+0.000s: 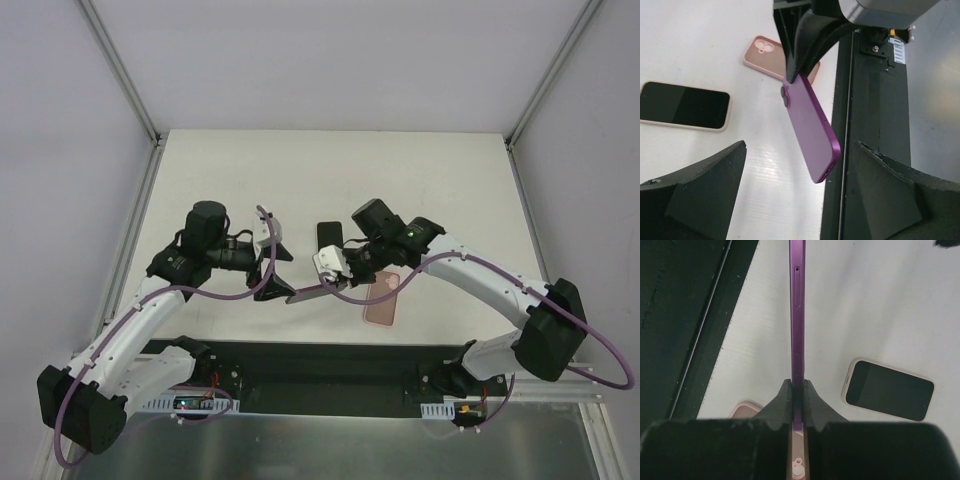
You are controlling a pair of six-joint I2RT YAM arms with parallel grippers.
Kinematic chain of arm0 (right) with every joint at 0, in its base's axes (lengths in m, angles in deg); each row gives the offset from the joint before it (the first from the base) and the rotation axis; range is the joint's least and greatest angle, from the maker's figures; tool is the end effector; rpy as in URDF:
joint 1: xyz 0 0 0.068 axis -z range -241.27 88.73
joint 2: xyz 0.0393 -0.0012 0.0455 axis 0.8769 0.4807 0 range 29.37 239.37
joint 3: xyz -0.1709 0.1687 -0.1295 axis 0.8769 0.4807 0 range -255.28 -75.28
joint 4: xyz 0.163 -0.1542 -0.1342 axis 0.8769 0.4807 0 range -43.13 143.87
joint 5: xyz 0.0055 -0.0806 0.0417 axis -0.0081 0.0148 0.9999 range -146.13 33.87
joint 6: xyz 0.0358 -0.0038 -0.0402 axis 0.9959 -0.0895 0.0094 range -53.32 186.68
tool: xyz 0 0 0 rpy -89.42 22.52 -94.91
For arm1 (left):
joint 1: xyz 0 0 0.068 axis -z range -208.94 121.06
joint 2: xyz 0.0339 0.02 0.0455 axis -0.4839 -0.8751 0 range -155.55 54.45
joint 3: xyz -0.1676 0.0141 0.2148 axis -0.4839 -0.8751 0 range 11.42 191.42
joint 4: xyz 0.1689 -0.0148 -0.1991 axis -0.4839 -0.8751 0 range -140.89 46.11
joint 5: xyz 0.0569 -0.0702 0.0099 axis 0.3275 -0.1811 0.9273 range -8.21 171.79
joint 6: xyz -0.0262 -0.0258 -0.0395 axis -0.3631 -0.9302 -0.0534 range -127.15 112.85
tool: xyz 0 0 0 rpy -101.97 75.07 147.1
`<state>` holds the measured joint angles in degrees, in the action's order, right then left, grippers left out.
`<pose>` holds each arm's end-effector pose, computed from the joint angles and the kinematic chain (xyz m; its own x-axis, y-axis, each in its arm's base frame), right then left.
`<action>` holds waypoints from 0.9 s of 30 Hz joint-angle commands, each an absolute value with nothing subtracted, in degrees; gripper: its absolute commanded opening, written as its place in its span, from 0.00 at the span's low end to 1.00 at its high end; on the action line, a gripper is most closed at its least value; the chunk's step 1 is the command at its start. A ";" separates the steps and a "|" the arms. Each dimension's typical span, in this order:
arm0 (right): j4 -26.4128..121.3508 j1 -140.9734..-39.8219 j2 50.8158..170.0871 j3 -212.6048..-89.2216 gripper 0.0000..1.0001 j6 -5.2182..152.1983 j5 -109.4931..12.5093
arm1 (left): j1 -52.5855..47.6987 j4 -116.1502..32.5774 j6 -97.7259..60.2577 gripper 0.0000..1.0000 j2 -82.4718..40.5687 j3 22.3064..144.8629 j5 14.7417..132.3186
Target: Put the phone into the phone case
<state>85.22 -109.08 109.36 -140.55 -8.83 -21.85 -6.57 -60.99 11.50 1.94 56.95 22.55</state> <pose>0.1788 0.2271 0.2866 0.6785 -0.4427 -0.5863 -0.7298 -0.4973 -0.4691 0.1678 -0.1021 0.3152 -0.0631 0.2029 -0.9772 0.9925 0.1155 -0.0401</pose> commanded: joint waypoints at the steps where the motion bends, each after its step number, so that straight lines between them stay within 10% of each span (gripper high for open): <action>1: 84.75 -108.73 110.32 -145.15 0.01 -6.28 -14.83 | -2.41 -65.15 15.87 0.84 0.06 56.68 28.43; 11: 84.93 -107.85 111.64 -146.03 0.01 -4.25 -14.65 | 0.41 -68.15 19.12 0.73 -1.53 57.38 34.68; 27: 84.75 -107.24 112.69 -147.08 0.02 1.11 -13.77 | 0.76 -69.03 15.79 0.10 -6.98 59.67 33.98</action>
<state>85.62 -106.85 113.44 -143.31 -0.68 -19.84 0.38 -69.10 16.07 -6.01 57.72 32.86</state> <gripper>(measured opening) 0.062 0.153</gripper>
